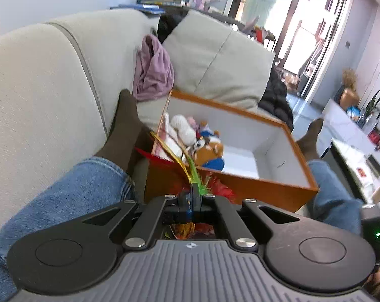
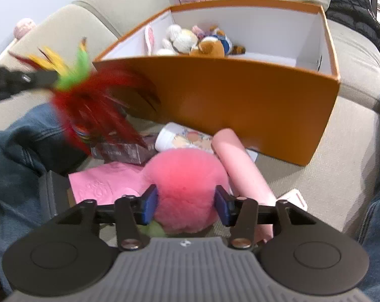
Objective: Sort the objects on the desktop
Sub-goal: 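Carry the feathered toy and pink pompom into the orange box and release both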
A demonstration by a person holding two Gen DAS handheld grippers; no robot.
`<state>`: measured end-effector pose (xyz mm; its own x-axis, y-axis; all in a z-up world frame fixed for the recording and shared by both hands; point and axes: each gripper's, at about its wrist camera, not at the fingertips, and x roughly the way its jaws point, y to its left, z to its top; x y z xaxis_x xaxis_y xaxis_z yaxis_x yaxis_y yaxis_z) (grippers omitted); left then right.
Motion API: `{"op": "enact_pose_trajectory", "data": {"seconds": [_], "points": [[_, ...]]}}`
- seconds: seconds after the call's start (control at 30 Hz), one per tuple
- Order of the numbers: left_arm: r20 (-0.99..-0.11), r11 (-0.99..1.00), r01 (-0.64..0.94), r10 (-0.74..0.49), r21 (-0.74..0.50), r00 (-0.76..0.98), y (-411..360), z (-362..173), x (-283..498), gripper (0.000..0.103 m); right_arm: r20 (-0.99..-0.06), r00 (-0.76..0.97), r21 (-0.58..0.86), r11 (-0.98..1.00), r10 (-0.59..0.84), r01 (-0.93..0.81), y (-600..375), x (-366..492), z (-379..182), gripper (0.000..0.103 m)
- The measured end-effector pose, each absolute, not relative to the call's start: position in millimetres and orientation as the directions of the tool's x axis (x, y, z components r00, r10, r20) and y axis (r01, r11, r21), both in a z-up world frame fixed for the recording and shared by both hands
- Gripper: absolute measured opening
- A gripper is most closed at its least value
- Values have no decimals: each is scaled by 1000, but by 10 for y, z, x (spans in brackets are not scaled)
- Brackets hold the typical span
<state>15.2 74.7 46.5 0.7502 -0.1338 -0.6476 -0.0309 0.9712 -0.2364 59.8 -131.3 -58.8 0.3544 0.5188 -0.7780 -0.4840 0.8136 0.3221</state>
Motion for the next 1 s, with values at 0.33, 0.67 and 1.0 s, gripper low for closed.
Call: {"op": "enact_pose_trajectory", "data": {"seconds": [0.33,0.67,1.0], "points": [[-635,970,-31,-134,-243,761,751,479,150,0,-789,345,313,816,508,-486,-1015,719,-852,51],[-613,970,-3,-150,-242,776,704,607,152,0,-743,380,344,802,550,-489,-1192,649,-668,46],[-535,974,109,-201,-200,821,482,1034,421,0,-570,446,413,710,690,-571,-1472,731,208,46]]}}
